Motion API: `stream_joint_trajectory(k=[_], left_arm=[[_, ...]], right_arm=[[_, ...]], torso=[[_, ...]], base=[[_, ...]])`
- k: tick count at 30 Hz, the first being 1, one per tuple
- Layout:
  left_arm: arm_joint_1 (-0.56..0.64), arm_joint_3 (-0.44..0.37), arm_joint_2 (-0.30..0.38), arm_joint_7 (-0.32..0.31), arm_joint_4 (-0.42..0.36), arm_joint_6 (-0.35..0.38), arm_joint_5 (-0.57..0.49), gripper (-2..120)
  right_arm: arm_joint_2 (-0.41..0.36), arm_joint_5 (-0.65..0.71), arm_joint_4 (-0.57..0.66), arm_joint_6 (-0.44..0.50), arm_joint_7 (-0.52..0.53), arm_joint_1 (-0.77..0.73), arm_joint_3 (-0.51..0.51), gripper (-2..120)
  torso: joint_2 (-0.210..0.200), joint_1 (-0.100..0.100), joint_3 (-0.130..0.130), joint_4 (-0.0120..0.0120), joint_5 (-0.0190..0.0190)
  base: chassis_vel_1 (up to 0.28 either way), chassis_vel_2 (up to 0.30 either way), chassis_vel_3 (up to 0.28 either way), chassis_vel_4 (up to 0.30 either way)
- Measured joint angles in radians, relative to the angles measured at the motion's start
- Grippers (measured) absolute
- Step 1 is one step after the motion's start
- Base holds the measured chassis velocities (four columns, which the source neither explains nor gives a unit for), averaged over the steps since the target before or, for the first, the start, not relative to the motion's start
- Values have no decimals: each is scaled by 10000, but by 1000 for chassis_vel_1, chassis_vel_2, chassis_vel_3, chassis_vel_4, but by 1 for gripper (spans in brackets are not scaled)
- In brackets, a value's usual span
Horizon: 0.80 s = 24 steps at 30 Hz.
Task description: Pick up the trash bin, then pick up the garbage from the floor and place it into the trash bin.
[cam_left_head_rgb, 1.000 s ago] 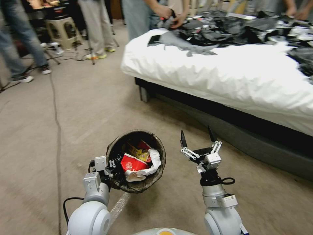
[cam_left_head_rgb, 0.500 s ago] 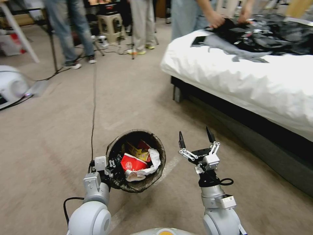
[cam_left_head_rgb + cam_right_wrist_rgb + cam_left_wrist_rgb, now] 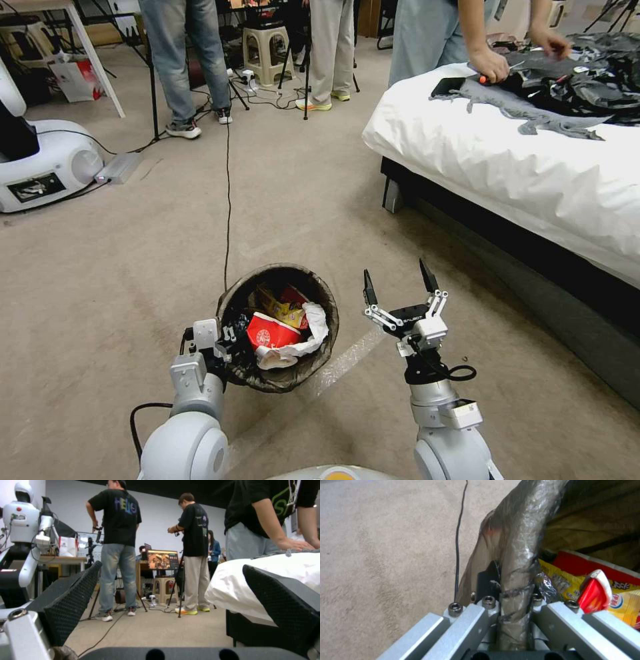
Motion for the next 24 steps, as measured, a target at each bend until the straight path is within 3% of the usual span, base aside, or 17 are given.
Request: stream_joint_trajectory(k=[8, 11, 18, 24], left_arm=[[-25, 44, 38, -122, -179, 856, -1176, 0], [-63, 53, 80, -141, -272, 1479, -2045, 0], [-269, 47, 158, -180, -175, 2362, -2718, 0], [-474, 78, 175, -266, 139, 2650, -3040, 0]], right_arm=[[13, -26, 1, 21, -18, -18, -18, 100], [22, -46, -9, 24, -23, -17, -24, 100], [35, -68, -44, 45, -36, -41, -54, 100], [42, -100, -61, 78, -47, -91, -72, 100]], torso=[[0, 1, 0, 0, 0], [0, 0, 0, 0, 0], [0, 1, 0, 0, 0], [0, 0, 0, 0, -1]], base=[[0, 0, 0, 0], [0, 0, 0, 0], [0, 0, 0, 0], [0, 0, 0, 0]])
